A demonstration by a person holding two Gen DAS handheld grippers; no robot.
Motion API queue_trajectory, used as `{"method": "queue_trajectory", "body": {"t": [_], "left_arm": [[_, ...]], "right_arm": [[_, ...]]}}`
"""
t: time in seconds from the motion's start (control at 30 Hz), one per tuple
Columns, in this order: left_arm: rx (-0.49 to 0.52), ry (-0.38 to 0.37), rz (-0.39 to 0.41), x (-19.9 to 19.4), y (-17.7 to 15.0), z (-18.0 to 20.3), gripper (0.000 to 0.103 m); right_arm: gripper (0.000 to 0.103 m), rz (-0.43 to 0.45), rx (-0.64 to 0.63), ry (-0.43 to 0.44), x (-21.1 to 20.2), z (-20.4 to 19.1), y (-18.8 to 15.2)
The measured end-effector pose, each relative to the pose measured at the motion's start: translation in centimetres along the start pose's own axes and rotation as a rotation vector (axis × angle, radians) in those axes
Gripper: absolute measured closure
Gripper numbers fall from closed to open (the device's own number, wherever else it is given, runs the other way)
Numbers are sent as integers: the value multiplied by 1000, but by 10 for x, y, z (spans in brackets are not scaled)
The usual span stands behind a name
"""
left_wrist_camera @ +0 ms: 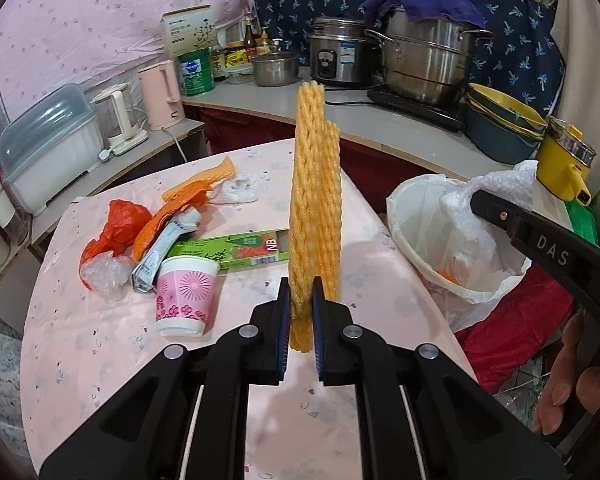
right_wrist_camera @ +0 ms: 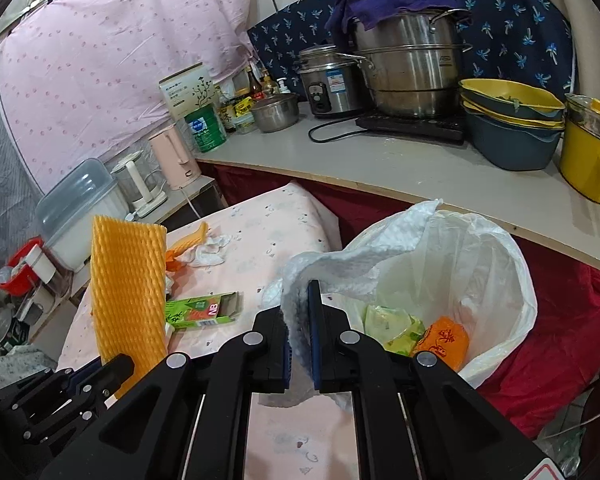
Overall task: Collect trash
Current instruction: 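Carry both items over the bin and open both tools to release them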
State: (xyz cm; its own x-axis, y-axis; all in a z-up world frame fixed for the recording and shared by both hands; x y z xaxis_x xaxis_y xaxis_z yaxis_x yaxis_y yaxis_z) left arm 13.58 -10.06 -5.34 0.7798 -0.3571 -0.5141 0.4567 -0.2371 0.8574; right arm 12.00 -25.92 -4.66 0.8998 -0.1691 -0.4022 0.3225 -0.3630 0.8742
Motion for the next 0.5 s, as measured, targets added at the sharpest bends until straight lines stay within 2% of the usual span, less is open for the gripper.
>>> {"method": "queue_trajectory", "body": {"t": [0.5], "left_arm": [[96,-157,-28,45,16,100,93]], "right_arm": [[96,25,79,-123,9,90,17]]}}
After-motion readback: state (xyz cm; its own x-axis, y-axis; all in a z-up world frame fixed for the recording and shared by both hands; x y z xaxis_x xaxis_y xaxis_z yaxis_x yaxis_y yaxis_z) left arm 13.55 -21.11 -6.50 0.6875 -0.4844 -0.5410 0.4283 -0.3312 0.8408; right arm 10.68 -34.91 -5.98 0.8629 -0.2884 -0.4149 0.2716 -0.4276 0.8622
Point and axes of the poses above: each gripper's, at about its wrist camera, not at the fingertips, and x roughly the way its jaws point, z to its right, y to its top, the point moved 9 cm from there along x, roughly the way its jaws point, and after that the axes turned 14 degrees about z, right-handed, at the moved point
